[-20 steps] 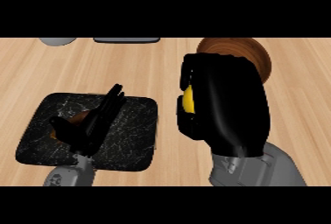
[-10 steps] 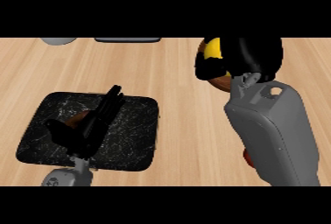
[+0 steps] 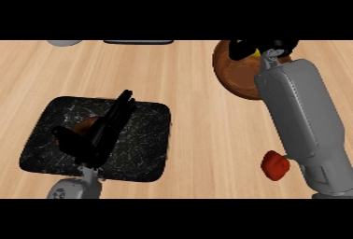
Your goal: Pick the lemon from the plate and place it in the bowl
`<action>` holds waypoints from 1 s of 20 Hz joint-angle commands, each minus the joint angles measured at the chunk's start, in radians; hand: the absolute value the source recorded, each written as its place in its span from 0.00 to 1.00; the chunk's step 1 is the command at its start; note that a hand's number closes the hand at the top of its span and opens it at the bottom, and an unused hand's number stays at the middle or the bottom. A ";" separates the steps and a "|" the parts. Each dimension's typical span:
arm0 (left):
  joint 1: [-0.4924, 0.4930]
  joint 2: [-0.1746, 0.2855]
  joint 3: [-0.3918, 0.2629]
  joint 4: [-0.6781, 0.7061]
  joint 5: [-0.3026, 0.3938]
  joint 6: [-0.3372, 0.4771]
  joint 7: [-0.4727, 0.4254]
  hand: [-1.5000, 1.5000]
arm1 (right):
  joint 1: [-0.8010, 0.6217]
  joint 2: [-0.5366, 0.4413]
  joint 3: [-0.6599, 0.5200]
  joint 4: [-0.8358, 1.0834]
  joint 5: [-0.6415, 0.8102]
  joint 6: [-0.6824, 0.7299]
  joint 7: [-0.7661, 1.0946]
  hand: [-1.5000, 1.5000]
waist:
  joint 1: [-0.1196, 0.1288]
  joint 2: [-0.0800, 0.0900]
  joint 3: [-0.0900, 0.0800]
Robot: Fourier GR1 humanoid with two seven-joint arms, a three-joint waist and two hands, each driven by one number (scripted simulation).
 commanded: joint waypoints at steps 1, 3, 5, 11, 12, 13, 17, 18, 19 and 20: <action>-0.063 0.016 0.025 0.088 0.004 -0.029 -0.029 0.50 | -0.057 -0.068 -0.059 0.254 0.014 -0.135 -0.136 1.00 | 0.008 0.010 0.000; -0.042 0.003 0.003 0.026 0.009 -0.020 0.009 0.50 | -0.044 -0.086 -0.071 0.366 0.031 -0.221 -0.191 1.00 | 0.021 0.012 0.000; -0.035 -0.010 -0.007 0.017 -0.012 0.003 -0.002 0.50 | -0.110 -0.087 -0.056 0.463 0.067 -0.124 -0.120 1.00 | 0.028 0.011 0.000; -0.080 0.011 0.020 0.027 0.014 -0.014 0.038 0.50 | -0.198 -0.064 -0.197 0.681 -0.026 -0.191 -0.100 0.00 | 0.033 0.012 0.001; -0.010 0.008 -0.016 -0.005 -0.003 -0.030 0.002 0.50 | -0.147 -0.121 -0.233 0.695 -0.061 -0.228 -0.200 0.00 | 0.045 0.017 0.002; -0.085 0.032 0.040 0.032 0.034 -0.047 0.009 0.50 | -0.168 -0.104 -0.245 0.706 -0.074 -0.262 -0.220 0.00 | 0.047 0.023 0.002; -0.039 -0.020 -0.023 0.036 -0.008 0.012 -0.017 0.50 | -0.155 -0.064 -0.320 0.711 -0.163 -0.356 -0.318 0.00 | 0.030 0.014 0.002; -0.031 -0.006 -0.008 0.017 0.015 -0.014 0.001 0.50 | -0.157 -0.057 -0.367 0.669 -0.220 -0.376 -0.343 0.00 | 0.028 0.011 0.002; 0.001 -0.011 -0.027 0.008 -0.006 -0.008 -0.017 0.50 | -0.122 -0.054 -0.406 0.649 -0.262 -0.433 -0.392 0.00 | 0.031 0.013 0.004; -0.031 0.008 0.008 0.011 0.011 -0.003 0.014 0.50 | -0.105 -0.049 -0.448 0.614 -0.317 -0.467 -0.463 0.00 | 0.024 0.014 0.006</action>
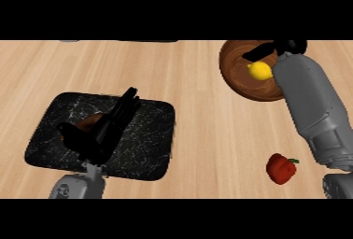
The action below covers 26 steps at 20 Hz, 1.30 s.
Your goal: Pick the lemon from the plate and place it in the bowl
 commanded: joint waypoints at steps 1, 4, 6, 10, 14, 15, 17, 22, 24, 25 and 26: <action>0.007 0.009 0.015 -0.020 0.003 0.013 0.018 0.50 | 0.030 0.020 -0.136 -0.092 -0.166 -0.132 -0.173 0.00 | -0.025 -0.012 0.003; 0.025 0.007 0.009 -0.006 -0.011 0.010 -0.013 0.50 | 0.027 0.076 -0.197 -0.169 -0.285 -0.139 -0.306 0.00 | -0.040 -0.020 0.001; 0.050 0.008 0.017 0.002 -0.001 -0.003 -0.042 0.50 | 0.074 0.080 -0.225 -0.223 -0.363 -0.097 -0.426 0.00 | -0.050 -0.023 0.000; 0.080 0.040 0.056 -0.011 0.008 0.000 -0.030 0.50 | 0.195 0.135 -0.207 -0.433 -0.462 0.032 -0.493 0.00 | -0.089 -0.041 -0.002; 0.056 0.067 0.108 0.003 0.041 -0.006 -0.007 0.50 | 0.334 0.241 -0.169 -0.676 -0.533 0.112 -0.451 0.00 | -0.129 -0.054 -0.004; 0.071 0.040 0.078 0.002 0.016 0.011 -0.024 0.50 | 0.389 0.235 -0.157 -0.754 -0.539 0.138 -0.451 0.00 | -0.128 -0.052 -0.004; 0.099 0.037 0.066 -0.031 0.021 0.013 -0.002 0.50 | 0.494 0.246 -0.104 -0.859 -0.556 0.166 -0.472 0.00 | -0.136 -0.060 -0.004; 0.103 0.026 0.075 0.006 0.007 0.032 -0.023 0.50 | 0.770 0.248 0.012 -1.101 -0.645 0.234 -0.488 1.00 | -0.162 -0.062 -0.004; 0.105 0.044 0.094 -0.018 0.021 0.024 -0.021 0.50 | 0.904 0.248 0.032 -1.196 -0.660 0.270 -0.525 1.00 | -0.174 -0.066 -0.004; 0.100 0.052 0.104 -0.004 0.021 0.021 -0.027 0.50 | 0.962 0.248 0.065 -1.234 -0.669 0.278 -0.517 1.00 | -0.180 -0.064 -0.005; 0.110 0.043 0.097 -0.028 0.018 0.032 -0.023 0.50 | 1.034 0.248 0.084 -1.275 -0.690 0.293 -0.536 1.00 | -0.176 -0.066 -0.003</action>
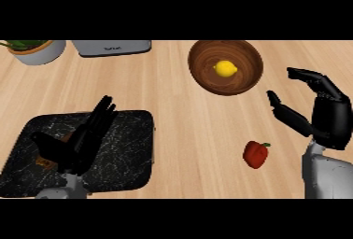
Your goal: Pick the lemon from the plate and place it in the bowl
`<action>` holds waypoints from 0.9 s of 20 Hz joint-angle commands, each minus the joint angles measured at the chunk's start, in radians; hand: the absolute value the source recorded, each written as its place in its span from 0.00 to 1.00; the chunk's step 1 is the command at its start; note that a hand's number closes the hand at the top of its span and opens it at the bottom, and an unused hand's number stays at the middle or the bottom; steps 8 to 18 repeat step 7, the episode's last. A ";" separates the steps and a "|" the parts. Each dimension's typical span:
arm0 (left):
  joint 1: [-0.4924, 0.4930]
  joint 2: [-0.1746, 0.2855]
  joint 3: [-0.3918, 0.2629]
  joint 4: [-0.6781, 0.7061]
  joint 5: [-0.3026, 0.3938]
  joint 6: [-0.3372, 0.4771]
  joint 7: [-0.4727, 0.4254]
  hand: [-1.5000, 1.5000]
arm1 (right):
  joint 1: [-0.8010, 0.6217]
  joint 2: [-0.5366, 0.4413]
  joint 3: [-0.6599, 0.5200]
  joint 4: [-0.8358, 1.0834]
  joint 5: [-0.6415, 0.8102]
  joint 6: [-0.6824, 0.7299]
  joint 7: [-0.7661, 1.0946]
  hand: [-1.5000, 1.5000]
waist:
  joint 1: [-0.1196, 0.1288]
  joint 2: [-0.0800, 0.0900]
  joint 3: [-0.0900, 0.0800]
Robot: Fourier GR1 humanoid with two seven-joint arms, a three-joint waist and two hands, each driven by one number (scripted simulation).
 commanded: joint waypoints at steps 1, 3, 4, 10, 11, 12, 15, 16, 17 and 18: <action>0.005 -0.007 0.015 0.000 0.011 0.012 0.003 0.50 | 0.292 0.005 0.084 -0.178 -0.071 0.056 -0.055 1.00 | -0.027 0.000 0.001; 0.018 0.007 0.012 -0.012 0.015 -0.007 0.001 0.50 | 0.446 0.005 0.113 -0.236 -0.100 0.073 -0.088 1.00 | -0.031 0.002 0.002; 0.026 0.010 0.018 -0.012 0.002 0.008 -0.002 0.50 | 0.509 0.005 0.145 -0.276 -0.090 0.089 -0.104 1.00 | -0.033 0.001 0.001; 0.021 0.006 0.021 -0.004 0.014 -0.003 -0.012 0.50 | 0.736 0.005 0.252 -0.307 -0.089 0.142 -0.193 1.00 | -0.025 0.012 0.001; 0.021 0.006 0.021 -0.004 0.014 -0.003 -0.012 0.50 | 0.736 0.005 0.252 -0.307 -0.089 0.142 -0.193 1.00 | -0.025 0.012 0.001; 0.021 0.006 0.021 -0.004 0.014 -0.003 -0.012 0.50 | 0.736 0.005 0.252 -0.307 -0.089 0.142 -0.193 1.00 | -0.025 0.012 0.001; 0.021 0.006 0.021 -0.004 0.014 -0.003 -0.012 0.50 | 0.736 0.005 0.252 -0.307 -0.089 0.142 -0.193 1.00 | -0.025 0.012 0.001; 0.021 0.006 0.021 -0.004 0.014 -0.003 -0.012 0.50 | 0.736 0.005 0.252 -0.307 -0.089 0.142 -0.193 1.00 | -0.025 0.012 0.001; 0.021 0.006 0.021 -0.004 0.014 -0.003 -0.012 0.50 | 0.736 0.005 0.252 -0.307 -0.089 0.142 -0.193 1.00 | -0.025 0.012 0.001; 0.021 0.006 0.021 -0.004 0.014 -0.003 -0.012 0.50 | 0.736 0.005 0.252 -0.307 -0.089 0.142 -0.193 1.00 | -0.025 0.012 0.001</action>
